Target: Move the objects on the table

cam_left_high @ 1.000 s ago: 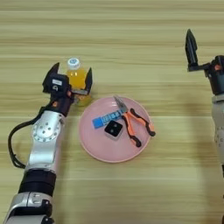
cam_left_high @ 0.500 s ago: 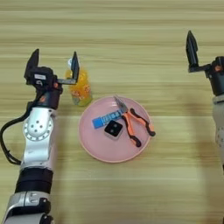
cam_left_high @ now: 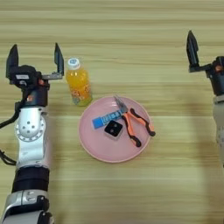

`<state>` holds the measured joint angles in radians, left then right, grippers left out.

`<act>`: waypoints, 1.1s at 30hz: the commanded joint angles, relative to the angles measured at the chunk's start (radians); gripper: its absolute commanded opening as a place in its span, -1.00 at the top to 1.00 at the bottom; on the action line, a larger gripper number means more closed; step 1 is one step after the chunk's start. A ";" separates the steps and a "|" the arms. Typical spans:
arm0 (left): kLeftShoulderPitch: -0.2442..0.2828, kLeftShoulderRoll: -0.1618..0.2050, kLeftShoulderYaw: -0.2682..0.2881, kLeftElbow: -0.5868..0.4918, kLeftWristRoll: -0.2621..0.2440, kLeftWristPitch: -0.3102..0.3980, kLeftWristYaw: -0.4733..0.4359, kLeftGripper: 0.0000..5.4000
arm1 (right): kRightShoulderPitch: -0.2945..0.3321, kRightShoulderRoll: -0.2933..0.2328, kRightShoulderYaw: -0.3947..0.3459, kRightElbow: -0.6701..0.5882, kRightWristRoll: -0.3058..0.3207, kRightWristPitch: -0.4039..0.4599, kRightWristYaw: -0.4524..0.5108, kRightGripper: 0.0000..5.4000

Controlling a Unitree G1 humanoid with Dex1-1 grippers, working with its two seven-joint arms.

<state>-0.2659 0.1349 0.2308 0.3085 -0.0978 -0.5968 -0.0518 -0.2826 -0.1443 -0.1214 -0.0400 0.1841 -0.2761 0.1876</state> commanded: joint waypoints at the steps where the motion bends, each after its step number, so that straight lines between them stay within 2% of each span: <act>1: -0.013 0.008 0.004 0.033 0.008 0.001 0.013 -0.99 | -0.018 -0.027 0.007 0.007 0.004 0.003 0.039 -1.00; 5: -0.008 0.010 -0.002 0.043 0.001 0.007 0.002 -0.99 | -0.012 -0.065 0.054 -0.002 0.058 0.085 0.157 -1.00; 9: 0.002 0.003 -0.012 0.037 0.000 0.020 -0.005 -0.99 | -0.028 -0.113 0.110 -0.025 0.144 0.293 0.282 -1.00; 14: 0.013 -0.005 -0.021 0.028 0.003 0.027 -0.004 -0.99 | -0.049 -0.161 0.179 -0.054 0.183 0.526 0.371 -1.00; 19: 0.018 -0.009 -0.028 0.024 0.007 0.031 0.002 -0.99 | -0.054 -0.206 0.259 -0.088 0.154 0.672 0.422 -1.00; 24: 0.018 -0.013 -0.035 0.025 0.015 0.037 0.011 -0.99 | -0.039 -0.262 0.327 -0.148 0.122 0.763 0.469 -1.00; 28: 0.017 -0.016 -0.041 0.024 0.020 0.042 0.019 -0.99 | -0.001 -0.328 0.385 -0.204 0.050 0.754 0.503 -1.00; 33: 0.017 -0.016 -0.045 0.025 0.019 0.043 0.023 -0.99 | 0.022 -0.371 0.435 -0.219 -0.049 0.707 0.509 -1.00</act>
<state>-0.2512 0.1238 0.1895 0.3420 -0.0848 -0.5643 -0.0336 -0.2693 -0.4845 0.2844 -0.2393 0.1806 0.4552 0.6866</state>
